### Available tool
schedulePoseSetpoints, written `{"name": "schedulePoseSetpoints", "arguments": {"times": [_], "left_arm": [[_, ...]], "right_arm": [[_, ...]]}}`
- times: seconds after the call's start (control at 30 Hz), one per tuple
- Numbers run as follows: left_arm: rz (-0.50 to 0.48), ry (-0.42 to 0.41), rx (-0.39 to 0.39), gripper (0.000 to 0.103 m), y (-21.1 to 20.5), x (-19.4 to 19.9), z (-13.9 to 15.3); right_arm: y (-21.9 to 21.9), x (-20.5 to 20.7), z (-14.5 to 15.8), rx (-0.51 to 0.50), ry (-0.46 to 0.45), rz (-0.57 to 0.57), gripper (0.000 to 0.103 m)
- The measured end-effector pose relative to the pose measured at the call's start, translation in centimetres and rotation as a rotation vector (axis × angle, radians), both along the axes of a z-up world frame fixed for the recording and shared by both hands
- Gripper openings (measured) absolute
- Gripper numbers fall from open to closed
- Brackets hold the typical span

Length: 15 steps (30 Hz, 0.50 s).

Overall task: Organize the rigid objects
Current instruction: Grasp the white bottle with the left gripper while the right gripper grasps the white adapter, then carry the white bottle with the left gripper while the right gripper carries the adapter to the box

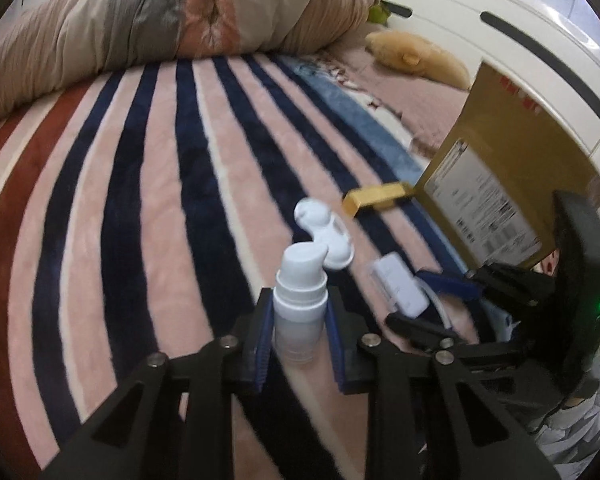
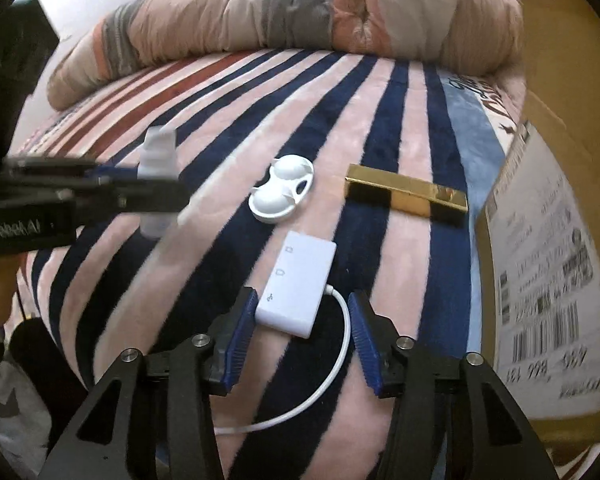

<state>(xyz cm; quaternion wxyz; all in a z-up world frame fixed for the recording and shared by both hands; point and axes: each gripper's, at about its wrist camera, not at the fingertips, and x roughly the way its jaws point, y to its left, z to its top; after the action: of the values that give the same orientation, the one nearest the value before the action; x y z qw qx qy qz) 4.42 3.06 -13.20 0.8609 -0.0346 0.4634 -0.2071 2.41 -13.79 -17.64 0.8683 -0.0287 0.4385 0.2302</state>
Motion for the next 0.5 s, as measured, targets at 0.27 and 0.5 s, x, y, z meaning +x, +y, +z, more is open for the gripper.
{"name": "schedulePoseSetpoints", "arguments": {"times": [0.27, 0.5], "left_arm": [[0.042, 0.038, -0.024, 0.022, -0.1, 1.3, -2.3], [0.062, 0.011, -0.013, 0.022, -0.7, 1.8, -2.5]], "right_arm": [[0.3, 0.2, 0.0, 0.035, -0.013, -0.041, 0.060], [1.3, -0.1, 0.3, -0.007, -0.064, -0.043, 0.041]]}}
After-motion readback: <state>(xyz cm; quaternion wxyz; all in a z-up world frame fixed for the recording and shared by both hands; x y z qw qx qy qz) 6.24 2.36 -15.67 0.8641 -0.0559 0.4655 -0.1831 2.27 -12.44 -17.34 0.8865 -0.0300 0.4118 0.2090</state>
